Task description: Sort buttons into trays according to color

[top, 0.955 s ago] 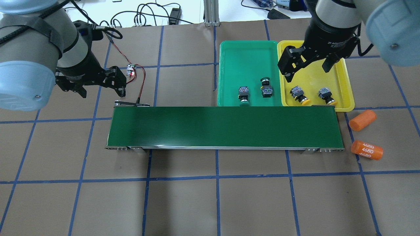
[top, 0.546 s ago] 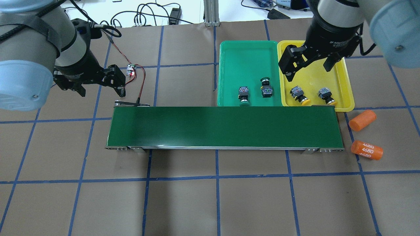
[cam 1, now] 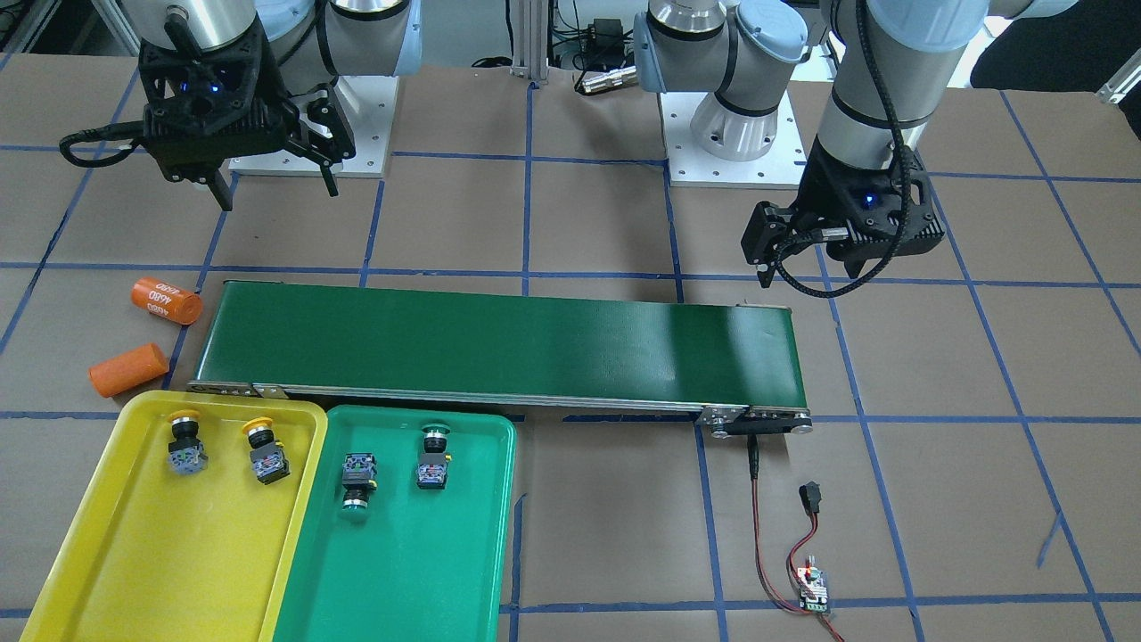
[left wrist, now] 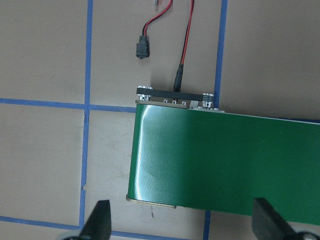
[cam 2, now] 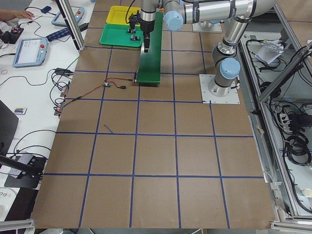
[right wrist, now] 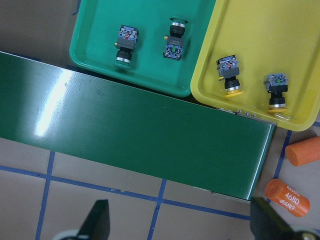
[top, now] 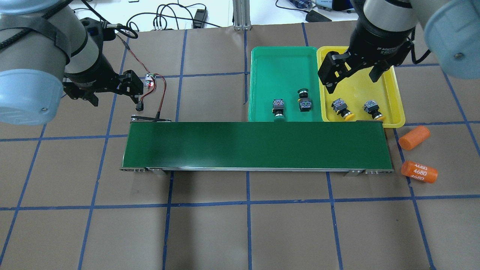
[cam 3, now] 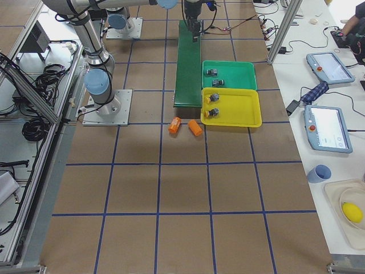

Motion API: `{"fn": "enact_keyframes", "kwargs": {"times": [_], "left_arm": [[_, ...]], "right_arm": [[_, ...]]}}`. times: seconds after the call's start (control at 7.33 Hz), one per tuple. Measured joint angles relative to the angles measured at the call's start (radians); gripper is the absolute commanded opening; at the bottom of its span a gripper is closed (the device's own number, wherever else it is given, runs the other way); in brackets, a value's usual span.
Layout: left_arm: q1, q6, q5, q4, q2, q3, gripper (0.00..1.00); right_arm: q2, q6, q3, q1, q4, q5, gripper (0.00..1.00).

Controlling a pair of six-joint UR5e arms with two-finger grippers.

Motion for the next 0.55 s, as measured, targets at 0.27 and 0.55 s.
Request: {"fn": "enact_keyframes", "kwargs": {"times": [0.27,0.55], "left_arm": [[-0.011,-0.014,-0.022,0.011,-0.008,-0.001,1.0],[-0.018,-0.019,-0.114,0.012,-0.033,0.051,1.0]], "right_arm": [[0.0,0.001,0.0,0.0,0.0,-0.001,1.0],[0.0,0.001,-0.001,-0.002,0.0,-0.002,1.0]]}}
